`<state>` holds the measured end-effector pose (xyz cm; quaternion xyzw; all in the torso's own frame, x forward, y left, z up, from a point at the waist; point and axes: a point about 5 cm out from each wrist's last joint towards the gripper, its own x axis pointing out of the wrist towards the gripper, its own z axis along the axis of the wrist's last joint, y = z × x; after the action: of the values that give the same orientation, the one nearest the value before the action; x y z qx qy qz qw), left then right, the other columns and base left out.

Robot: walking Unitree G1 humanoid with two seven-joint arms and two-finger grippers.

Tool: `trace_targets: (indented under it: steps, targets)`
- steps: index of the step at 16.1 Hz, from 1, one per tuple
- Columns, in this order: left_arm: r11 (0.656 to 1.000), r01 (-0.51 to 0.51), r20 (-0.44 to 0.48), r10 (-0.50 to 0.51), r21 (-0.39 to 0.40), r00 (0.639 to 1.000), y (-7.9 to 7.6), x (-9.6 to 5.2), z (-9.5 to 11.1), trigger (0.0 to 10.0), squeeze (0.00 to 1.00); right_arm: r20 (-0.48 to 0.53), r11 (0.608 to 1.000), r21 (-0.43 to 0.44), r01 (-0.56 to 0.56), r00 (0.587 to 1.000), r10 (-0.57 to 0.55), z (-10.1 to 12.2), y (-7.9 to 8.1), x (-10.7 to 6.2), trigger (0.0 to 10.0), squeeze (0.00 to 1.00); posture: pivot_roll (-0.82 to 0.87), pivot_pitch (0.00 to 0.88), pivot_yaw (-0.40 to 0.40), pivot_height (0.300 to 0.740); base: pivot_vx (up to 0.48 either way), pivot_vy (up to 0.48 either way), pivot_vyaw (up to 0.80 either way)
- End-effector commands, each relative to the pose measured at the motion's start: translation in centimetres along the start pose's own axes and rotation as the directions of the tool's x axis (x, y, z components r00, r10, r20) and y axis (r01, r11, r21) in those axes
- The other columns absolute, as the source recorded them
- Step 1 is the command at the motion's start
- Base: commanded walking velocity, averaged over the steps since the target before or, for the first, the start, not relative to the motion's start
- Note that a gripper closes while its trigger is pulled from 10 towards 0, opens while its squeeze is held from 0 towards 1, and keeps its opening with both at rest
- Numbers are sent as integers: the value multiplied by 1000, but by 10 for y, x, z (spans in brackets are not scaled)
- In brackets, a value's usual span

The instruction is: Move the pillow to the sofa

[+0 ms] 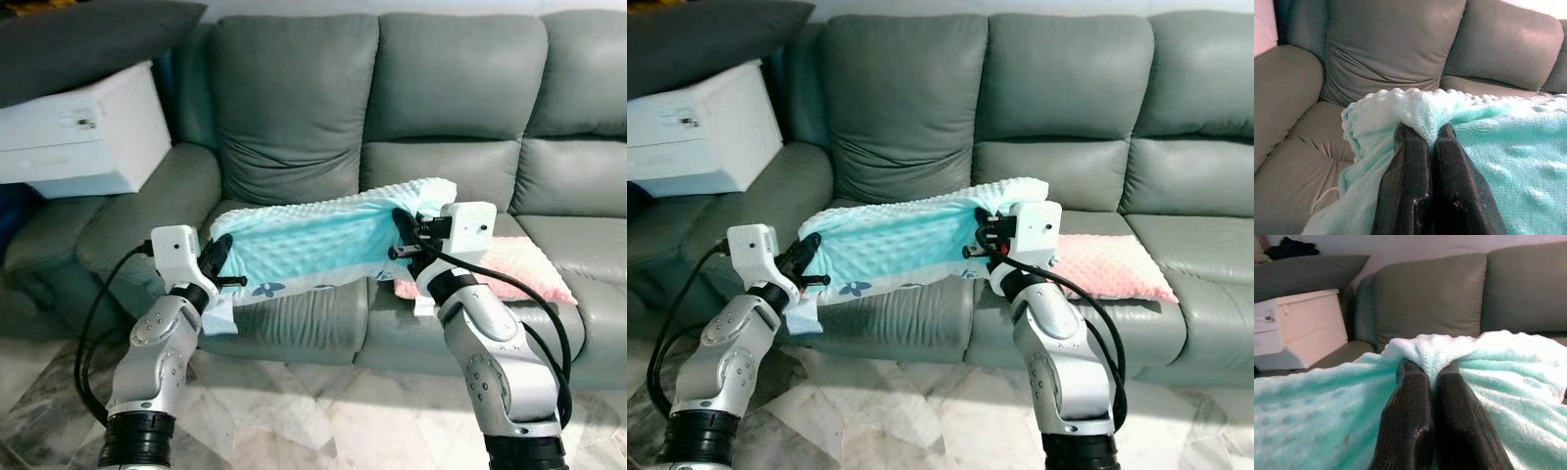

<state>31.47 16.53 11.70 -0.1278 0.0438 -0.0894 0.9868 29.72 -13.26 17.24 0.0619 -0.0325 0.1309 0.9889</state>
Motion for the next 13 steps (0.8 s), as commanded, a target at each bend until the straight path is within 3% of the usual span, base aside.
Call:
trace_targets:
  steps: [1, 9, 13]
  targets:
    - [1000, 16, 14, -16, 5, 1000, -2, 1, 4, 10000, 0, 35, 1000, -8, 0, 999, 0, 7, 1, 2, 10000, 0, -188, 0, 39, 740, 469, 0, 0]
    - [1000, 4, -6, -4, 2, 1000, -2, 1, 2, 10000, 0, 34, 1000, -7, 1, 999, -1, 7, 1, 1, 10000, 0, -187, 0, 40, 740, 454, 0, 0]
    - [1000, -3, -7, 3, 20, 1000, -3, 4, 2, 10000, 0, 34, 1000, -10, 0, 999, 1, 7, 1, 1, 10000, 0, -188, 0, 40, 740, 0, 0, 0]
